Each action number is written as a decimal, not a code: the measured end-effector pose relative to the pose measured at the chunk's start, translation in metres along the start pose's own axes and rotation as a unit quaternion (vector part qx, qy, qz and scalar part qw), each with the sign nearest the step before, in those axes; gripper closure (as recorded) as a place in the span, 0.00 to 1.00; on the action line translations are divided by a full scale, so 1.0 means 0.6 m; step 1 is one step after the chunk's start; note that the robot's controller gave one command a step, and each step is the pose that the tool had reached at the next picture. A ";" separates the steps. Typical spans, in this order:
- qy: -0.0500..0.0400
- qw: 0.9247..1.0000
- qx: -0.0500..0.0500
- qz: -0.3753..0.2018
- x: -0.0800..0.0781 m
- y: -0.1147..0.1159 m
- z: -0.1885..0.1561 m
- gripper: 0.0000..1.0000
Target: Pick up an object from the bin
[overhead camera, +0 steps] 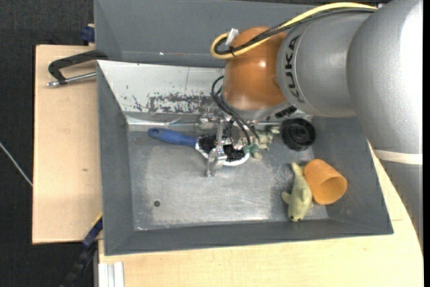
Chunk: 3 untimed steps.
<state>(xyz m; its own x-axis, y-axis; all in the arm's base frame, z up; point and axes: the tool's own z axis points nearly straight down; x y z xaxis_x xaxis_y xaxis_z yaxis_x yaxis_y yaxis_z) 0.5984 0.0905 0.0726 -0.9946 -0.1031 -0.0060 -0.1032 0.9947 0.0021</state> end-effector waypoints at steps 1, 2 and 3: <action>-0.005 1.000 -0.001 0.000 -0.004 0.003 -0.006 1.00; -0.001 0.994 0.001 -0.113 0.003 -0.028 -0.197 1.00; -0.004 0.994 0.001 -0.106 -0.002 -0.018 -0.311 1.00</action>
Offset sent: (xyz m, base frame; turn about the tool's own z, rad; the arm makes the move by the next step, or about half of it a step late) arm 0.0000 0.0000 0.0000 0.0000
